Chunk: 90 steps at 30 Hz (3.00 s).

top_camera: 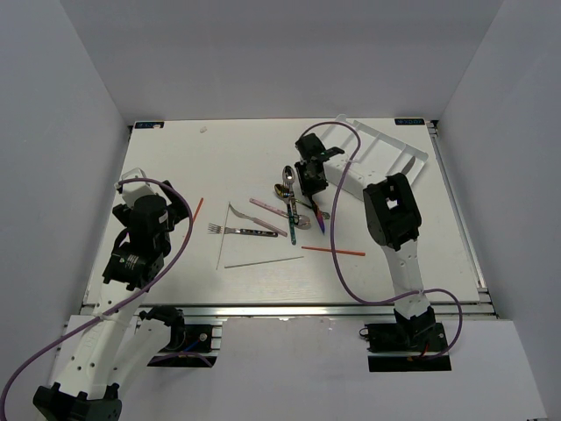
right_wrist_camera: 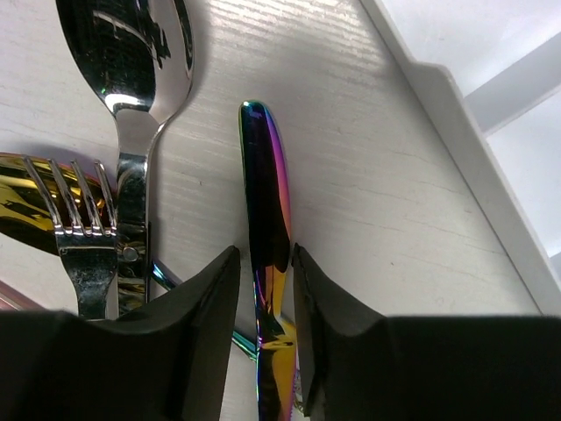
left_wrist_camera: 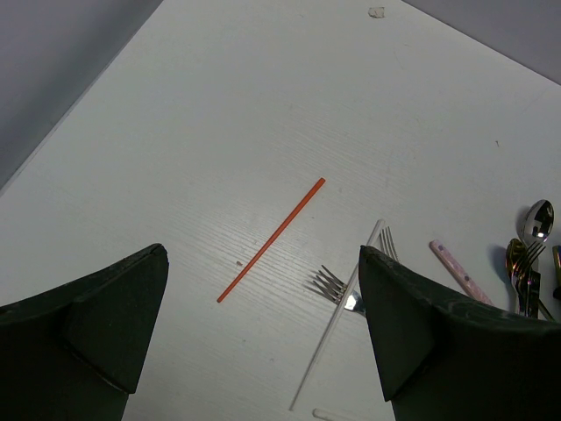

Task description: Sort the eating utensils into containers

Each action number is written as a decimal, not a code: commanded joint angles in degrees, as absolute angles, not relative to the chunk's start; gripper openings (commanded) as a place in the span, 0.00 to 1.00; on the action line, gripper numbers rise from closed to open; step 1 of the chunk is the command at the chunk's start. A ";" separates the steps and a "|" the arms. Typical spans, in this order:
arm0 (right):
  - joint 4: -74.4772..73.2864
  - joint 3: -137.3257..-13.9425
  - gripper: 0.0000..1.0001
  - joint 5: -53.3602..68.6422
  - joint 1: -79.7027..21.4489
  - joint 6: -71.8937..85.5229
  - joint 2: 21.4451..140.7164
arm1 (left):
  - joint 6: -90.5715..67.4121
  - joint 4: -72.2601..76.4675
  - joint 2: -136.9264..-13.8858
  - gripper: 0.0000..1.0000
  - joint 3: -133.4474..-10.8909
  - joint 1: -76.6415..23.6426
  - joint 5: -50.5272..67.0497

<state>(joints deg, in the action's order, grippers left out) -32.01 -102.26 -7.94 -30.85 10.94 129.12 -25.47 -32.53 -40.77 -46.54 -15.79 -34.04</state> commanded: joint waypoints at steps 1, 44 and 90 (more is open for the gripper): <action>-39.28 -102.91 0.38 -6.95 -30.24 10.72 132.88 | -25.05 -32.08 -40.43 0.98 -46.58 -15.38 -34.10; -32.35 -95.63 0.00 9.05 -26.63 15.03 131.40 | -25.14 -32.17 -40.25 0.98 -46.49 -15.38 -34.19; -24.43 -87.98 0.00 15.12 -24.08 15.47 119.45 | -25.14 -32.26 -40.52 0.98 -46.49 -15.38 -34.28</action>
